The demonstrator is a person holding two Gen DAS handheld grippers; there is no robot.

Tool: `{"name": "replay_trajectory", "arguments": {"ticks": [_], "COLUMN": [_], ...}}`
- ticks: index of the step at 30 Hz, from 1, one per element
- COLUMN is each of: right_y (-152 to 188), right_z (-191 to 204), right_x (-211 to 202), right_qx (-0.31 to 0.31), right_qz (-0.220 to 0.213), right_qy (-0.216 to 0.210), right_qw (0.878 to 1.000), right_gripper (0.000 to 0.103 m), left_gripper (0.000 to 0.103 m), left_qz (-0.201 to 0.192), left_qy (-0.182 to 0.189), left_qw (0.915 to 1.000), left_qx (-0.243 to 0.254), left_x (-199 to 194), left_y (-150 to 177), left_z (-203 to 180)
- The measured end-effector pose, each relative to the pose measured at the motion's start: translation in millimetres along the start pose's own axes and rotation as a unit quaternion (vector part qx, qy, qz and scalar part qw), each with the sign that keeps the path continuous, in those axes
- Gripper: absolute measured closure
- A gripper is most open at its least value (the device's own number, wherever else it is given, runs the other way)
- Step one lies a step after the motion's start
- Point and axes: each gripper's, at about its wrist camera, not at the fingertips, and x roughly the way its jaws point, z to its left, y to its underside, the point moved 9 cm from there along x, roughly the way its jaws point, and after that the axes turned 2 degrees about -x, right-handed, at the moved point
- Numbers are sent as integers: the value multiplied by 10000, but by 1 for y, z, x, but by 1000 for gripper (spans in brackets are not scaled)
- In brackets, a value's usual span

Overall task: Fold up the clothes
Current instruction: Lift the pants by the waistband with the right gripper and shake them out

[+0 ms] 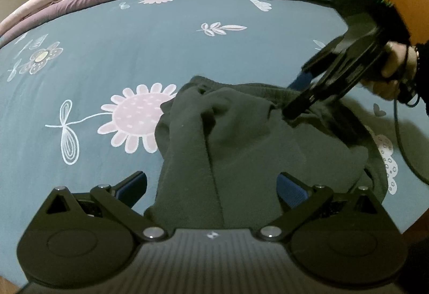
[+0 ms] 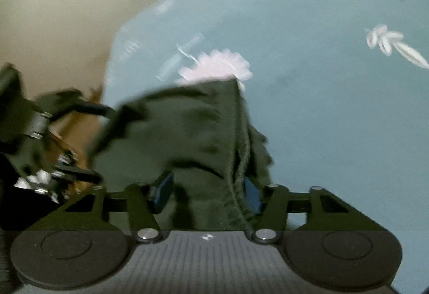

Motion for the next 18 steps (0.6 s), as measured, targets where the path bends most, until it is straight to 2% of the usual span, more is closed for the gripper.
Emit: {"name": "replay_trajectory", "arguments": {"ticks": [3, 4, 5, 9, 12, 14, 18], "right_y": [0, 0, -1, -3, -7, -9, 5], "right_z": [-5, -5, -5, -6, -11, -15, -33], "right_x": [5, 3, 0, -15, -44, -62, -93], "right_qx": [-25, -81, -136, -311, -160, -33, 408], "right_qz": [9, -14, -37, -152, -384, -511, -492], "right_qy": [321, 467, 614, 1207, 1709, 2063, 2738], "right_qw": [9995, 9989, 9980, 9921, 9844, 9771, 9596], "right_gripper": [65, 78, 86, 89, 89, 89, 89], "left_gripper": [1, 1, 1, 1, 1, 1, 1], "left_qz": [-37, -43, -47, -127, -316, -434, -549], "left_qy": [5, -1, -11, -78, -57, -22, 53], "left_qw": [10000, 10000, 10000, 9999, 9994, 9989, 9981], "left_qx": [43, 61, 77, 87, 120, 188, 284], "left_x": [-3, -3, -4, -8, -14, -18, -19], "left_y": [0, 0, 0, -5, -18, -27, -40], "left_z": [-1, -1, -1, 2, 1, -2, -10]}}
